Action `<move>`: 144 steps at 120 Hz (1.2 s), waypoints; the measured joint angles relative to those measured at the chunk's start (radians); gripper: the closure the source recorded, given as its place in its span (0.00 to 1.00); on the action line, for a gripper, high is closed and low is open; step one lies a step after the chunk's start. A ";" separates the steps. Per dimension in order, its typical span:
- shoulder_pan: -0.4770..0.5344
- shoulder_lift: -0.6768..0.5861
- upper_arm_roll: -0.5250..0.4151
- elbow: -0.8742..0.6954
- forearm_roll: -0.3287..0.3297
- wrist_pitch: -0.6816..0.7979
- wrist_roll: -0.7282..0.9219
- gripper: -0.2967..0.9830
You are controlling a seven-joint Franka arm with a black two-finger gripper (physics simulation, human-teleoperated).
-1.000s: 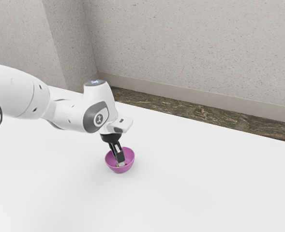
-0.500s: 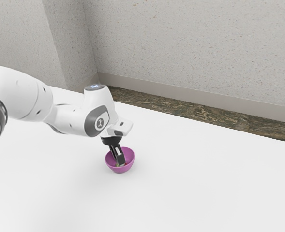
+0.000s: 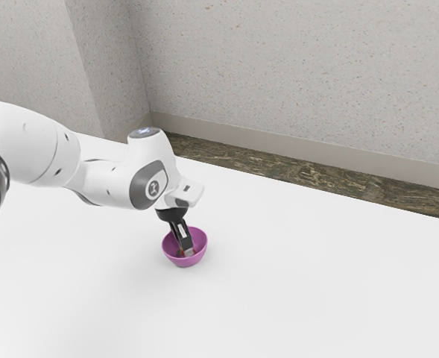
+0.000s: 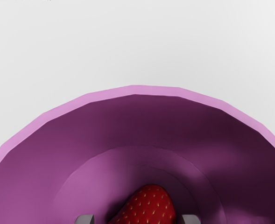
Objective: Take strawberry from the bowl
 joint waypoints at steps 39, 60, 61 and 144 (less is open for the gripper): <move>-0.006 -0.062 0.000 -0.004 0.005 0.002 0.007 0.66; -0.035 -0.069 0.002 0.082 0.014 0.002 0.006 0.67; -0.036 -0.067 0.002 0.084 0.014 0.002 0.006 0.67; -0.215 0.020 -0.001 0.045 -0.021 0.000 -0.042 0.57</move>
